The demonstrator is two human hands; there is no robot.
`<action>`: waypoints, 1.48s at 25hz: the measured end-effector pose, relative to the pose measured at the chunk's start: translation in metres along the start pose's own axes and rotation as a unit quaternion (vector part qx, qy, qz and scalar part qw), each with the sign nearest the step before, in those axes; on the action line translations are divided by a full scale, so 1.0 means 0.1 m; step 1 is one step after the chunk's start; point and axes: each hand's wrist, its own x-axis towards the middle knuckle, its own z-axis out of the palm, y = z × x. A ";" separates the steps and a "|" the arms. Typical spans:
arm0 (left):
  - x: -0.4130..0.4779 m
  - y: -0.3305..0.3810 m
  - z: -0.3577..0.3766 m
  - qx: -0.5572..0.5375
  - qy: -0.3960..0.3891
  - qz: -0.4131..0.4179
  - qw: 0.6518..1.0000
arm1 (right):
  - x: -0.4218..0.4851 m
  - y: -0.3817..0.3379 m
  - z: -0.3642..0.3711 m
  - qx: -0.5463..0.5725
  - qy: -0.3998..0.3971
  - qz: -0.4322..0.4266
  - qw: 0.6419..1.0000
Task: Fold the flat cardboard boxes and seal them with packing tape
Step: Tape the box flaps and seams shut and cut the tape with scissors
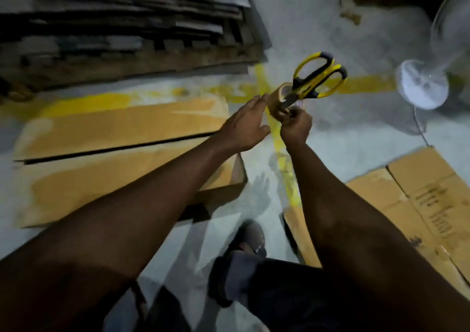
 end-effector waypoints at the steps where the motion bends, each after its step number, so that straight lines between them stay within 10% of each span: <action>1: -0.24 -0.12 -0.31 -0.004 0.018 -0.018 1.000 | -0.18 -0.29 0.08 0.052 -0.034 0.004 0.998; 9: -2.28 -1.23 -1.77 -0.177 0.236 -0.214 0.931 | -2.30 -2.30 0.84 0.227 -0.438 0.145 0.858; 18: -2.56 -2.12 -2.03 -0.208 0.298 -0.259 0.895 | -2.73 -2.81 1.78 0.160 -0.554 0.086 0.813; 20: -2.54 -2.22 -2.04 -0.185 0.307 -0.276 0.892 | -2.52 -2.84 1.80 0.004 -0.530 -0.062 0.845; 24: -2.57 -2.39 -1.97 -0.121 0.272 -0.279 0.913 | -2.13 -2.80 1.75 -0.157 -0.230 -0.326 0.903; 29: -2.48 -2.35 -1.82 -0.176 0.226 -0.220 0.933 | -1.89 -2.56 1.85 -0.267 -0.567 -0.299 0.719; 37: -2.38 -2.26 -1.82 -0.195 0.117 -0.195 0.954 | -1.74 -2.41 1.72 -0.080 -0.750 -0.144 0.640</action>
